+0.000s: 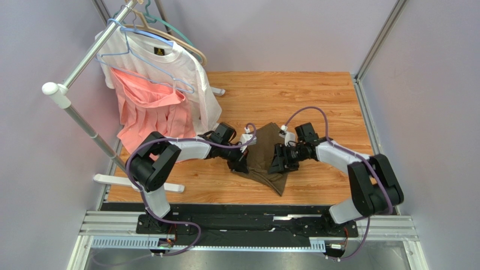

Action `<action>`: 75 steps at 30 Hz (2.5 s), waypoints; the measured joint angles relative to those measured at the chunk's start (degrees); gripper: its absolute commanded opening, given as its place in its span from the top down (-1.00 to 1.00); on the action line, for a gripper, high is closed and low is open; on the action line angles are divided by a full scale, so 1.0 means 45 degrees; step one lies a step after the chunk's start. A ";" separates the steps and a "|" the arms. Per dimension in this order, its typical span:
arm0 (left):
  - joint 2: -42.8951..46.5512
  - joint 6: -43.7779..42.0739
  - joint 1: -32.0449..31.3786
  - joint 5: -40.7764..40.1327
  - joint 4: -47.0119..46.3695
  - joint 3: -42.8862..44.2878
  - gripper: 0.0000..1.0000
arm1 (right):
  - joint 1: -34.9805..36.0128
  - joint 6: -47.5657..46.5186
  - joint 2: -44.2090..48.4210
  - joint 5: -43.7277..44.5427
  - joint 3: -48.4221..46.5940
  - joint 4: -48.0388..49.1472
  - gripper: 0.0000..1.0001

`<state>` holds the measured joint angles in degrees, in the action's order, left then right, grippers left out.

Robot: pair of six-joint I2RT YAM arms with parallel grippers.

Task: Fold the napkin, place the utensils inside, and roll it up
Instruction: Roll the napkin with the utensil

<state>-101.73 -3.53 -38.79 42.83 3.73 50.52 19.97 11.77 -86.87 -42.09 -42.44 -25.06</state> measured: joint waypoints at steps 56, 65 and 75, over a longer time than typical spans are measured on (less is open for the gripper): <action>-0.2531 -0.0894 0.1156 0.3055 0.5552 0.3230 -0.14 | 0.8782 -0.0835 -0.0024 1.0962 -0.0947 0.0301 1.00; -0.1753 -0.0039 0.1452 0.2987 0.4925 0.2477 -0.31 | 0.7922 -0.0699 -0.0029 0.8412 -0.0986 0.0840 1.00; -0.1413 0.1107 0.1656 0.2730 0.4090 0.1987 -0.46 | 0.6441 -0.1404 -0.0189 0.4299 -0.0801 0.1841 1.00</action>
<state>-108.09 1.45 -31.33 55.11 22.13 59.46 48.95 5.45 -87.72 -22.74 -46.04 -16.78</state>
